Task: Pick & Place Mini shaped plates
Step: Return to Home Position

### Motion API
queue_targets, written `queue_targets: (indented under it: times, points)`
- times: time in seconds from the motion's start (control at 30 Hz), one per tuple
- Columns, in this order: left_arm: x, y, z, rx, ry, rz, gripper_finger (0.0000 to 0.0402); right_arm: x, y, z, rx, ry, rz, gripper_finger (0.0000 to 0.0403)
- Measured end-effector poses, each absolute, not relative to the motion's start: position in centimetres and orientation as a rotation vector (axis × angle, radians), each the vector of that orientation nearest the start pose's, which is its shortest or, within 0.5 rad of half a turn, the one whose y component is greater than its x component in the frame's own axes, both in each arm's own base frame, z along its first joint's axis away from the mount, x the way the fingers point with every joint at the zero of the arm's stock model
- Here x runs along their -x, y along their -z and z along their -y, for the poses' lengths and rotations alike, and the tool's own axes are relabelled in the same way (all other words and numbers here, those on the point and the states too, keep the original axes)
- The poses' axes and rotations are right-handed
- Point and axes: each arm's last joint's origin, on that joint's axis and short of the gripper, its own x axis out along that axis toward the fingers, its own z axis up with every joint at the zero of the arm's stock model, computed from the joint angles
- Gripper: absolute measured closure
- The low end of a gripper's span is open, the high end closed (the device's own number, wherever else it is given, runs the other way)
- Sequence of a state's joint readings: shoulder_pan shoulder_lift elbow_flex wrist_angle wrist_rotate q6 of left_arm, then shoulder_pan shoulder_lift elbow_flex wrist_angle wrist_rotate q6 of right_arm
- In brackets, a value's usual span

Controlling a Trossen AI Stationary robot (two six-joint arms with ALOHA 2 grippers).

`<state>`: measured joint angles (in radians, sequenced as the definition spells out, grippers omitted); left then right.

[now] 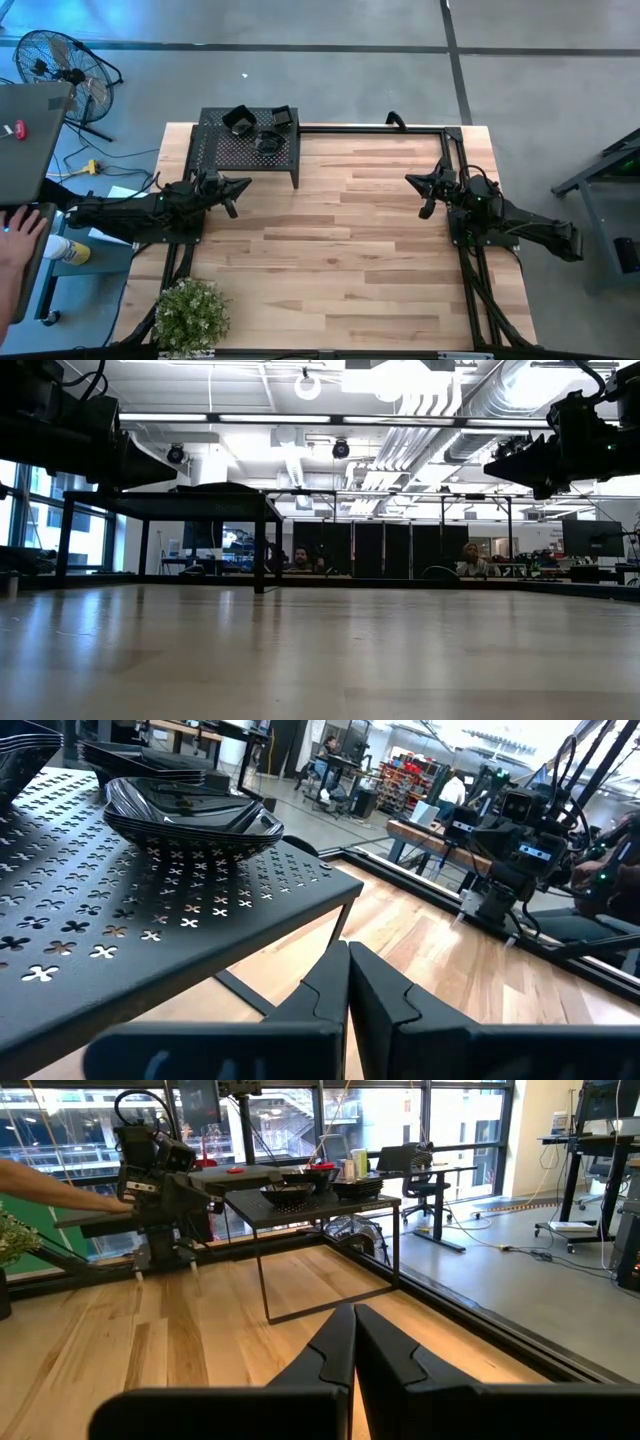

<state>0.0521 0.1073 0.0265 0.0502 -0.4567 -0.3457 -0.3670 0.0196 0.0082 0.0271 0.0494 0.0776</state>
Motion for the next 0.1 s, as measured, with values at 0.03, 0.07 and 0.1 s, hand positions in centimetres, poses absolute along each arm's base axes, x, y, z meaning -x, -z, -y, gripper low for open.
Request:
queue_targets:
  times: [0.03, 0.07, 0.1]
  points:
    - [-9.94, -16.89, -1.80, 0.332, -0.508, 0.058, 0.0400, -9.13, -16.74, 3.66, -0.074, 0.416, 0.032, 0.0402]
    - [-9.94, -16.90, -1.80, 0.332, -0.508, 0.058, 0.0400, -9.13, -16.74, 3.66, -0.074, 0.416, 0.032, 0.0402]
    - [-9.95, -16.89, -1.80, 0.332, -0.509, 0.058, 0.0400, -9.13, -16.74, 3.66, -0.074, 0.416, 0.032, 0.0402]
